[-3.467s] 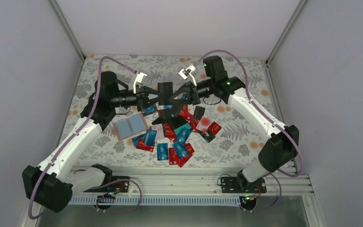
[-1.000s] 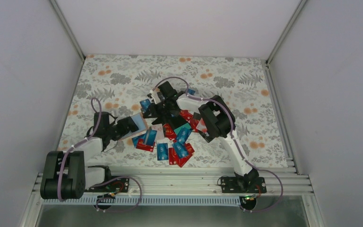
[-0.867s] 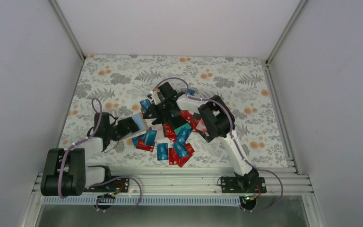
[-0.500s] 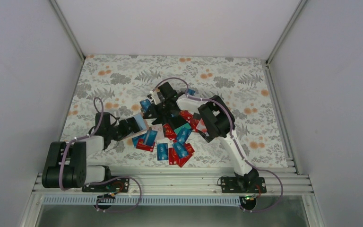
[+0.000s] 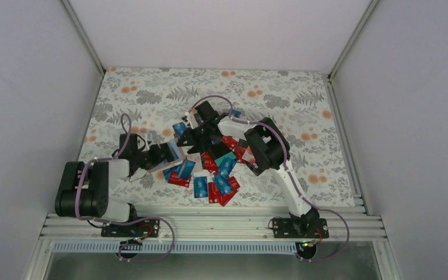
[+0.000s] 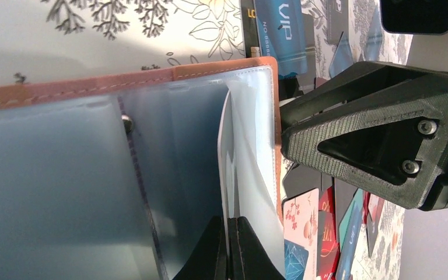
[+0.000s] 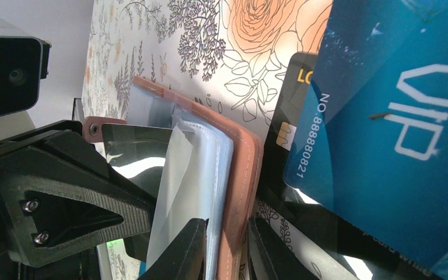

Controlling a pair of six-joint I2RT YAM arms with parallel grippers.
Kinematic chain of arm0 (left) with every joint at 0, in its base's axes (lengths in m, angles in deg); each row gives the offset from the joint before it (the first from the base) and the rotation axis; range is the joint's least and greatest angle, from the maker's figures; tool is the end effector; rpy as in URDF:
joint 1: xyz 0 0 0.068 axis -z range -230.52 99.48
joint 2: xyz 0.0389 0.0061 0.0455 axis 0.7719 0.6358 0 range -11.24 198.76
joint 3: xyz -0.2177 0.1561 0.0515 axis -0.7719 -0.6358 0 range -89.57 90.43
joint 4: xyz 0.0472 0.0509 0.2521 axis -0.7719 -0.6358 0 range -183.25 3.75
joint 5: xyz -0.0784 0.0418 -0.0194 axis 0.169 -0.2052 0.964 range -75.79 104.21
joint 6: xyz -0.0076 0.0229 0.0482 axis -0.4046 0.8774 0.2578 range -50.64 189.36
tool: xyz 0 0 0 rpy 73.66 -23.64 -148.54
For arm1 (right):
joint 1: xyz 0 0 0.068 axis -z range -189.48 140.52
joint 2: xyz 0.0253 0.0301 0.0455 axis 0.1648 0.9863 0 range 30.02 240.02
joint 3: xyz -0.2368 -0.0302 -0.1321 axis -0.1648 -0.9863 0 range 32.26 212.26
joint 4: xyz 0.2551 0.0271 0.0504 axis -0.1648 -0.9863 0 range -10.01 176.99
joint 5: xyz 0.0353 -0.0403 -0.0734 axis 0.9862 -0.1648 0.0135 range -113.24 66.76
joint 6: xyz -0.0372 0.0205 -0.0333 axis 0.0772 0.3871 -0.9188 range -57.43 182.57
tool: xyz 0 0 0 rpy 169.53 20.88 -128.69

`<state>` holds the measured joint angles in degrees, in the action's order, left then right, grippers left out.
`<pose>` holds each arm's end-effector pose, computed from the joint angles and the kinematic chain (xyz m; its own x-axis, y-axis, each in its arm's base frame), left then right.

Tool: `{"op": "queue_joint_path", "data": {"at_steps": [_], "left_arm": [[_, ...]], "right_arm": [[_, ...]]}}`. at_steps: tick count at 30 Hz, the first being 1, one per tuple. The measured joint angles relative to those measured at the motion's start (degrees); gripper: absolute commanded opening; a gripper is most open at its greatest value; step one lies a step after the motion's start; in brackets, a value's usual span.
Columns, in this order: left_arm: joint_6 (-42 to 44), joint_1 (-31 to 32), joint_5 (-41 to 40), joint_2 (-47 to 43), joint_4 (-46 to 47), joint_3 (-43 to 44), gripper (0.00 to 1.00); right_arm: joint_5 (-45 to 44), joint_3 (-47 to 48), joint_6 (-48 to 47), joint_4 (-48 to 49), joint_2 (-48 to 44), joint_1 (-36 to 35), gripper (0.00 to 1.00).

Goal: Put the credit cards into the card holder

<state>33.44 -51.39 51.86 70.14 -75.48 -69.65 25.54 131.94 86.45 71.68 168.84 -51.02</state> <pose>0.2154 -0.0185 0.1090 -0.8465 -0.4773 -0.2359 -0.1501 0.6391 -0.7544 0.3590 0.3537 0.1000 -0.8663 -0.4110 -0.2840 -0.4524 0.4043 0.7949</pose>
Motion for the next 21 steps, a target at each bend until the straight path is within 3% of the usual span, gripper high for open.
{"op": "queue_joint_path", "data": {"at_steps": [17, 19, 21], "left_arm": [[4.6, 0.0, 4.7, 6.9, -1.4, 5.5, 0.05], [4.9, 0.2, 4.7, 7.3, -1.6, 5.9, 0.06], [5.1, 0.6, 4.7, 7.9, -1.9, 6.4, 0.09]], "right_arm": [[0.3, 1.4, -0.7, -1.2, 0.7, 0.2, 0.19], [0.3, 1.4, -0.7, -1.2, 0.7, 0.2, 0.22], [0.5, 1.4, -0.6, -1.3, 0.7, 0.2, 0.31]]}}
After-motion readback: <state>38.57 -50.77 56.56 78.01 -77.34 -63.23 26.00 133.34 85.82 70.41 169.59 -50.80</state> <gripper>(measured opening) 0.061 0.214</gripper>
